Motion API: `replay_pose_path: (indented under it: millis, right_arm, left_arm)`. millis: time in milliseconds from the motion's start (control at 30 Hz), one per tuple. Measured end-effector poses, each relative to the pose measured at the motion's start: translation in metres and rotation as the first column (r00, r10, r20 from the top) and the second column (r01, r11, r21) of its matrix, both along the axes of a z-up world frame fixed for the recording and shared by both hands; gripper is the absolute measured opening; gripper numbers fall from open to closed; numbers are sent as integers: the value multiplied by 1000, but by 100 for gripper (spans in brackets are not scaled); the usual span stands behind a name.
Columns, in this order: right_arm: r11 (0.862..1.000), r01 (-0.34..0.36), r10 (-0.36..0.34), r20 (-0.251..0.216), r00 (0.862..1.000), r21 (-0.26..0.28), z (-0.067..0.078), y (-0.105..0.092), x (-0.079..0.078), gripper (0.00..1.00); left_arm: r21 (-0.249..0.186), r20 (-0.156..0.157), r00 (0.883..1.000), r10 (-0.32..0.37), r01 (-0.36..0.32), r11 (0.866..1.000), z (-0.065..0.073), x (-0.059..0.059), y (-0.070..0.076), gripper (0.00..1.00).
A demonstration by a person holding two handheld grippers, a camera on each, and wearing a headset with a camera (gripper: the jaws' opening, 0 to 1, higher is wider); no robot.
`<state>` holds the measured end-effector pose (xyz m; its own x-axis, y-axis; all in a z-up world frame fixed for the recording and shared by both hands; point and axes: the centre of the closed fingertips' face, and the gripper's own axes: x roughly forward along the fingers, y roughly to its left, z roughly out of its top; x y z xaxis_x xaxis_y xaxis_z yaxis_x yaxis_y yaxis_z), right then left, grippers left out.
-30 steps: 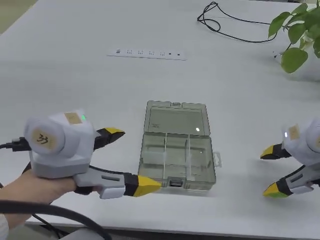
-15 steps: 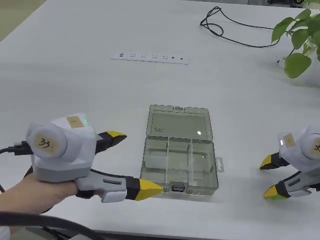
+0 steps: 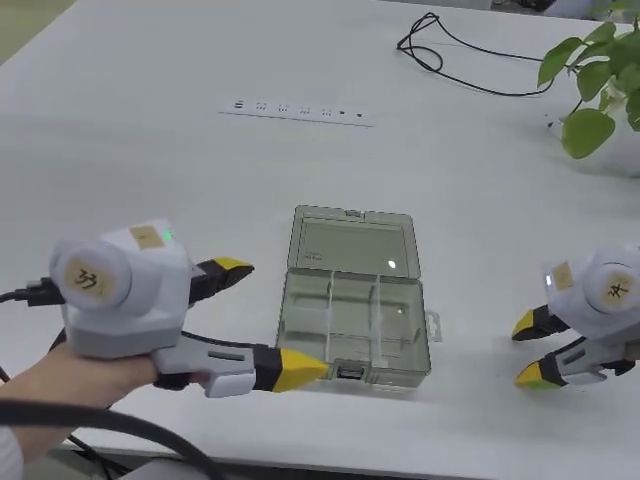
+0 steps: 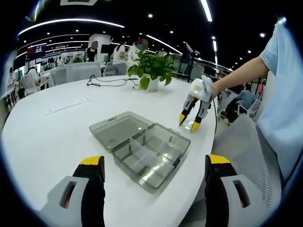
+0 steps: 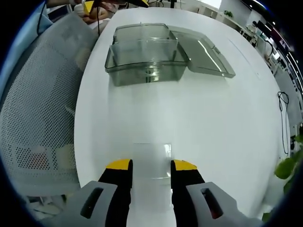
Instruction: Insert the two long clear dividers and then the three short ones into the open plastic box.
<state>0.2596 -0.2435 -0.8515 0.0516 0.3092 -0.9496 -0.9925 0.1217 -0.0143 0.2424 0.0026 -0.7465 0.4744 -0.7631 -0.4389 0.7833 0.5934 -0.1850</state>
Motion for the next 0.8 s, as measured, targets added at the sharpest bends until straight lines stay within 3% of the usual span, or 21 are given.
replay_pose_path:
  millis: [167, 267, 500, 533, 767, 800]
  right_arm:
    - [1000, 3, -3, -6, 1000, 4, -1, 3, 0, 32]
    - [1000, 12, -12, 4, 1000, 26, 6, 12, 0, 32]
    - [993, 29, -38, 78, 996, 112, 33, 35, 4, 32]
    - [991, 30, -41, 85, 996, 128, 29, 36, 6, 32]
    - [972, 11, -47, 153, 987, 233, 54, 63, 7, 32]
    - [974, 11, -46, 150, 988, 228, 58, 66, 4, 32]
  left_arm:
    - [-7, 4, 1000, 11, -11, 1000, 1, 0, 6, 88]
    - [-57, -18, 998, 52, -53, 997, 4, 2, 10, 87]
    - [-109, -48, 994, 103, -107, 988, 6, 4, 13, 86]
    - [-117, -55, 993, 109, -115, 986, 6, 5, 13, 86]
    - [-161, -69, 992, 105, -115, 980, 12, 9, 4, 85]
    - [-164, -69, 992, 102, -112, 980, 12, 9, 3, 85]
